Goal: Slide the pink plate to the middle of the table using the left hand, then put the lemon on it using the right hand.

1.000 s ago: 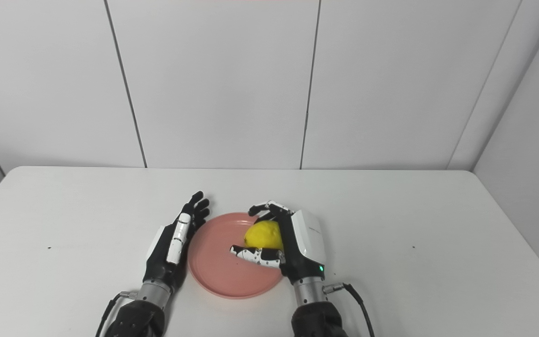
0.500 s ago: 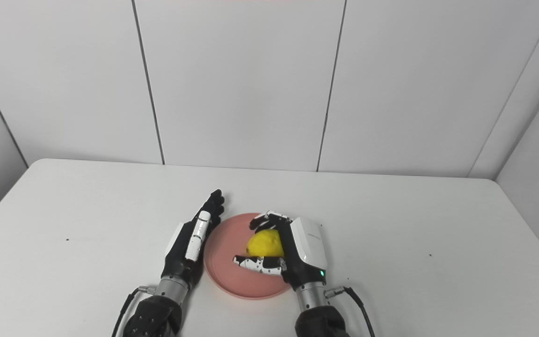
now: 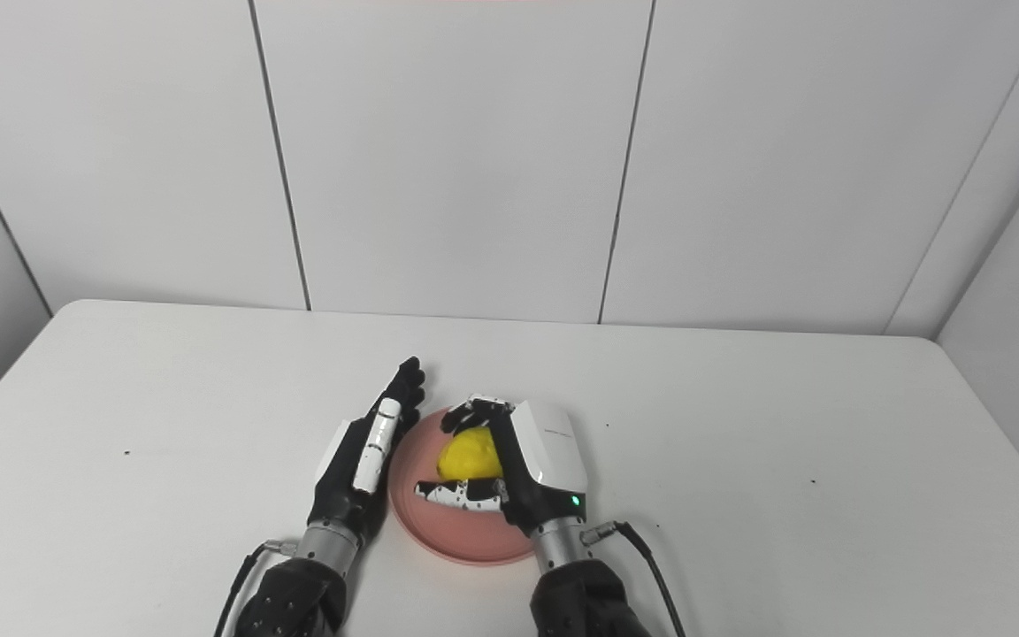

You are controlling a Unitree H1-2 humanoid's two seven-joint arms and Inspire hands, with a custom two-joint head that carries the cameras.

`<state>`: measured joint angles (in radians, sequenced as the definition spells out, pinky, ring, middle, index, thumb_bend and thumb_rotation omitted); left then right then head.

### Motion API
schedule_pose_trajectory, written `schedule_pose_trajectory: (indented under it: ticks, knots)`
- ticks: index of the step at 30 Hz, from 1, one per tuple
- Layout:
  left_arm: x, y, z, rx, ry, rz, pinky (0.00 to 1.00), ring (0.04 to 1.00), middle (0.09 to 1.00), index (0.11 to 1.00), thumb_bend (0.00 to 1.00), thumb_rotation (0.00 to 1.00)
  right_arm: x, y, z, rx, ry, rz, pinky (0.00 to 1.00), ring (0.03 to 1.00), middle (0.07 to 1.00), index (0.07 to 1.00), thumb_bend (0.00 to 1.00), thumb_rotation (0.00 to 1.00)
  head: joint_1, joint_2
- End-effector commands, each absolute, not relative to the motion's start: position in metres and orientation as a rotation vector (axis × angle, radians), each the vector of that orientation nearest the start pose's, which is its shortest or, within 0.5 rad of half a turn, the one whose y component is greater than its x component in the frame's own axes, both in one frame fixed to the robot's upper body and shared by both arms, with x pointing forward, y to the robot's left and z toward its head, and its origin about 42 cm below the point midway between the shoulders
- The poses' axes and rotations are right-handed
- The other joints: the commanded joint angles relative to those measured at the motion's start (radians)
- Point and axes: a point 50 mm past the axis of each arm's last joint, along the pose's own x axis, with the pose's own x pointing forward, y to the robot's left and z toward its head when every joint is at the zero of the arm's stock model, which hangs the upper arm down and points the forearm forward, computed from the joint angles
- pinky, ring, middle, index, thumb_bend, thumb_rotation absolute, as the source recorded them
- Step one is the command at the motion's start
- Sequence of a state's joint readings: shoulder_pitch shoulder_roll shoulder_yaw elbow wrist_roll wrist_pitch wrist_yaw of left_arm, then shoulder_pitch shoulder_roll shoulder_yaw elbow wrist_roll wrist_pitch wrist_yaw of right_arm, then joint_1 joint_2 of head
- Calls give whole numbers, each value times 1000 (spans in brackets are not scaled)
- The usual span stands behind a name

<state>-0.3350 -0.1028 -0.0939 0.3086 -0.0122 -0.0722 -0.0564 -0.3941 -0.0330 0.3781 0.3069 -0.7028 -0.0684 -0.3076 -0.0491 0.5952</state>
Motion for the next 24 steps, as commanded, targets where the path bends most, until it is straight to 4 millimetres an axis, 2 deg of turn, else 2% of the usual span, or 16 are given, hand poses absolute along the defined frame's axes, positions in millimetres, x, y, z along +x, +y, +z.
schedule_pose_trajectory:
  ticks: [1,3,4,8,9,10,11,12,13,16,18,20,24]
  knots:
    - [373,106,115,-83,-58,-273,996,992,985,968,570,1000,390,-89,168,-794,-475,147,451,481,491,509,518,0,1,0]
    - [373,106,116,-78,-59,-270,989,990,984,963,567,1000,389,-88,167,-804,-464,157,517,568,503,487,522,0,1,0]
    - [372,106,116,-72,-61,-271,983,989,984,962,565,1000,388,-88,167,-804,-463,162,563,619,596,490,513,67,1,0]
    - [372,106,116,-73,-74,-275,969,984,980,960,557,1000,386,-89,165,-807,-454,180,644,696,716,496,504,140,1,0]
    - [372,106,116,-77,-74,-275,964,981,978,958,559,1000,385,-89,165,-810,-451,184,673,719,737,611,525,235,1,0]
    - [372,106,116,-76,-74,-273,962,980,977,957,561,1000,385,-90,164,-815,-444,190,688,731,747,671,536,286,1,0]
    - [373,106,116,-75,-75,-271,949,970,969,949,564,1000,384,-91,164,-819,-438,194,727,759,770,734,556,454,1,0]
    - [373,106,116,-74,-76,-270,947,969,968,948,565,1000,383,-91,164,-823,-431,198,739,768,777,749,567,517,1,0]
    - [373,107,116,-73,-77,-270,947,970,968,948,565,1000,382,-92,164,-825,-425,201,742,770,779,752,570,535,1,0]
    - [374,107,116,-73,-78,-276,943,969,969,949,570,1000,381,-93,163,-836,-402,212,770,797,805,786,584,675,-10,0]
    - [374,107,116,-76,-79,-281,945,971,971,952,572,1000,380,-95,163,-837,-385,220,782,809,817,801,587,714,-11,0]
    - [374,107,116,-76,-78,-286,981,987,978,963,573,1000,379,-97,164,-832,-379,224,812,847,850,838,613,781,-12,0]
    - [375,107,116,-83,-70,-291,998,996,982,969,579,1000,375,-102,164,-806,-407,221,843,882,888,882,634,832,-16,-2]
